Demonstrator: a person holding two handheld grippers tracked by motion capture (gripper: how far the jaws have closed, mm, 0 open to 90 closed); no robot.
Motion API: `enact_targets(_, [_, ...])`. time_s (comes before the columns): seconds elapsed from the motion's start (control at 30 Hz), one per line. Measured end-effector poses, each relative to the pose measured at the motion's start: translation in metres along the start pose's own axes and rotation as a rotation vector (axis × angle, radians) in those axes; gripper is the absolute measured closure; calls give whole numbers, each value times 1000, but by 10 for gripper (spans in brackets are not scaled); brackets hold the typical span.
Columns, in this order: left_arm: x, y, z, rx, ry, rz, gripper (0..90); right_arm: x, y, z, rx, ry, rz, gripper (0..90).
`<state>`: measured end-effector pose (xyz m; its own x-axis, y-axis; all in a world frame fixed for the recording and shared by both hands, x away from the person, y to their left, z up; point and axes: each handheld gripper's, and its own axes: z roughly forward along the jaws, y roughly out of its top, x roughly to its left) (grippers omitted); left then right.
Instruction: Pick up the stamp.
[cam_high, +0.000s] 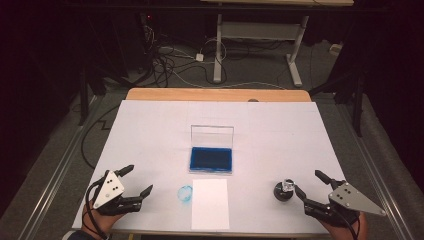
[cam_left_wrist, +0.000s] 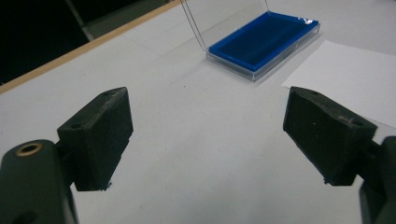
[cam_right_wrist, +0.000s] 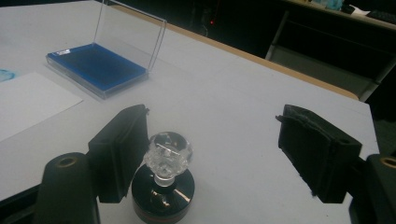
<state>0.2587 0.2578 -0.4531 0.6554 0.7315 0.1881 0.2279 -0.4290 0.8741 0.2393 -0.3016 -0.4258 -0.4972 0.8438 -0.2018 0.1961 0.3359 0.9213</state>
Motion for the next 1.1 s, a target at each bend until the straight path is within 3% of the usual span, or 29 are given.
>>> enact_targets(0.07, [-1,0,4,9,3,27,153,0,0,0,4,-6,-3,241])
enact_targets(0.13, [-1,0,5,10,-1,29,153,-1,-1,-1,3,-2,3,242])
enact_targets(0.17, [-2,0,7,16,25,40,154,-1,-1,-1,3,-4,0,243])
enact_targets(0.27, [-5,1,8,18,37,45,165,-2,-2,-2,7,-3,4,244])
enact_targets(0.7, [-10,0,11,41,7,68,170,-2,-2,0,33,23,-6,252])
enact_targets(0.83, [-12,-1,13,75,2,71,170,-1,-3,4,57,45,-8,257])
enact_targets(1.1, [-12,-1,14,79,0,75,170,1,-6,11,93,89,-1,264])
